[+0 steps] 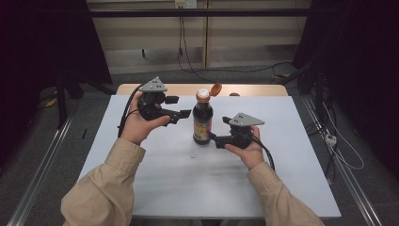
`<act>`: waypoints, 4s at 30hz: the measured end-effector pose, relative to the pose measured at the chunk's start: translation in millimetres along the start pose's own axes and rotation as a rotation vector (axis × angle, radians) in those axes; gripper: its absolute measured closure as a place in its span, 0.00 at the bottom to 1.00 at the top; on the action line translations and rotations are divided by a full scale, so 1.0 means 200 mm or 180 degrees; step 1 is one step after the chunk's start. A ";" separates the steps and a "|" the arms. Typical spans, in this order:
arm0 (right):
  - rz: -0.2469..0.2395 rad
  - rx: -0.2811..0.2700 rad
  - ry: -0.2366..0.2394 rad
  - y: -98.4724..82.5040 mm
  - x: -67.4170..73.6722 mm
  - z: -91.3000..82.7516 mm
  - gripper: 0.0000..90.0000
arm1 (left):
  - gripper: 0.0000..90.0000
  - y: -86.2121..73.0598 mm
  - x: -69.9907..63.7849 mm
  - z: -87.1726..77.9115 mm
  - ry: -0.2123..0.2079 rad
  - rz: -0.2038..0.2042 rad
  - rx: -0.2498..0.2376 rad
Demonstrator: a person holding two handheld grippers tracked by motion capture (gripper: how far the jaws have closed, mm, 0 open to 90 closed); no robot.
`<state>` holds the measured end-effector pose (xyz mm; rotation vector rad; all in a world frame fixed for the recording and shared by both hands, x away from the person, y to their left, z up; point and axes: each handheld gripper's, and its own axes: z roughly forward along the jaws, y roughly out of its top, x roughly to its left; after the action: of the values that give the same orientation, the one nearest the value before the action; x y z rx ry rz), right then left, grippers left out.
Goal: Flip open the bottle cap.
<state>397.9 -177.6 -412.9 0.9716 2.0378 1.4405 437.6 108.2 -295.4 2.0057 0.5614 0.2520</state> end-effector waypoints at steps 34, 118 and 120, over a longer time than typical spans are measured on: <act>0.0044 0.0152 0.0004 -0.10 -0.03 -0.25 0.16 | 0.16 -0.42 0.00 -0.09 0.0135 -0.0272 0.0048; 0.0196 0.0319 -0.0220 -0.42 -0.11 -0.69 0.17 | 0.13 -0.92 -0.06 -0.36 0.0340 -0.0517 0.0140; 0.0207 0.0328 -0.0224 -0.42 -0.11 -0.70 0.18 | 0.13 -0.92 -0.06 -0.36 0.0356 -0.0495 0.0119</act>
<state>289.0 -296.7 -444.6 1.1242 2.0637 1.3252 346.6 232.0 -421.5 1.9805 0.7946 0.2614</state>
